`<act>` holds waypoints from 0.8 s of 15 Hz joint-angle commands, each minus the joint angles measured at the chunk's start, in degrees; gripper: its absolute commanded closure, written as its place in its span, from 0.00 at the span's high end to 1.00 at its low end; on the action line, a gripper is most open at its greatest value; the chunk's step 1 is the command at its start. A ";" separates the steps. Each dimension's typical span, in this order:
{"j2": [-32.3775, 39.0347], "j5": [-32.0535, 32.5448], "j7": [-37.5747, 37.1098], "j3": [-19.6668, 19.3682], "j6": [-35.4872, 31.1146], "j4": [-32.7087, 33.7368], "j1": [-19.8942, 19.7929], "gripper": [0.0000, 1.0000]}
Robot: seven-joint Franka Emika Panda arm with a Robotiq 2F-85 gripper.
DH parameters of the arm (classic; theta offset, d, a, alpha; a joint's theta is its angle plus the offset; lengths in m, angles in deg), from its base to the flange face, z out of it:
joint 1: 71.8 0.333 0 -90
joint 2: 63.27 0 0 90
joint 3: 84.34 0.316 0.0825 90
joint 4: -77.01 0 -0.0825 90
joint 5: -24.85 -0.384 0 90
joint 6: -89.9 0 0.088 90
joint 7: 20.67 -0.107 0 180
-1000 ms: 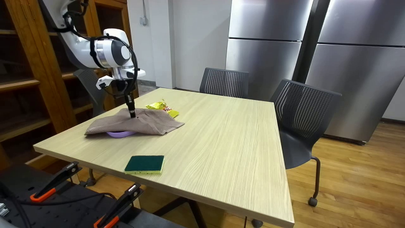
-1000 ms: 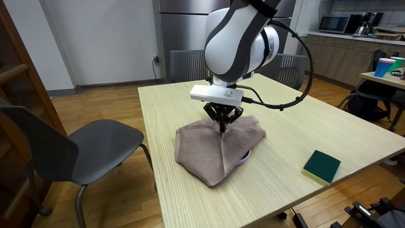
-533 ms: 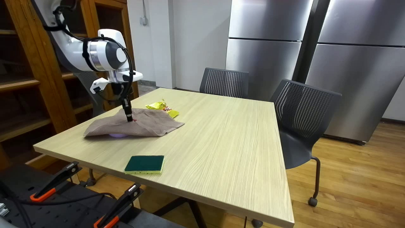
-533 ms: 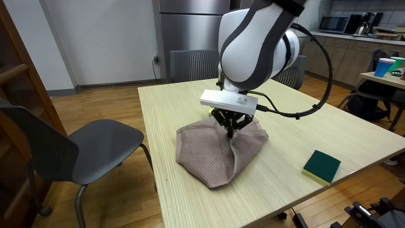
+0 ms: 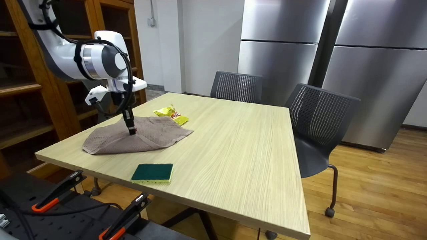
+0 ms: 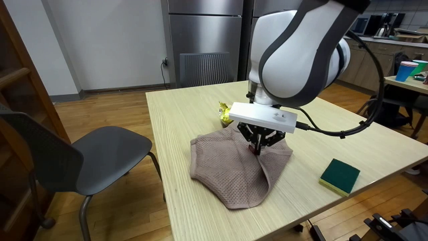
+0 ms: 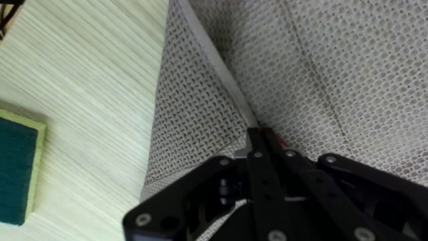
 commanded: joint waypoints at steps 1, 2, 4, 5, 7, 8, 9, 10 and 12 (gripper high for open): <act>-4.23 0.16 -0.47 -0.30 -2.52 -5.52 0.15 0.01; -4.59 0.17 -0.44 -0.37 -2.93 -6.24 0.19 0.01; -5.14 0.15 -0.42 -0.57 -3.69 -7.43 0.26 0.01; -5.37 0.18 -0.45 -0.74 -3.85 -7.91 0.30 0.01; -5.59 0.21 -0.55 -1.02 -3.84 -8.57 0.35 0.01; -5.66 0.11 -0.52 -1.04 -3.91 -8.94 0.22 0.01; -5.73 0.07 -0.50 -1.09 -3.98 -9.25 0.14 0.01; -5.82 -0.02 -0.44 -1.10 -4.10 -9.59 0.03 0.01; -5.88 -0.08 -0.53 -1.33 -4.27 -10.18 0.03 0.01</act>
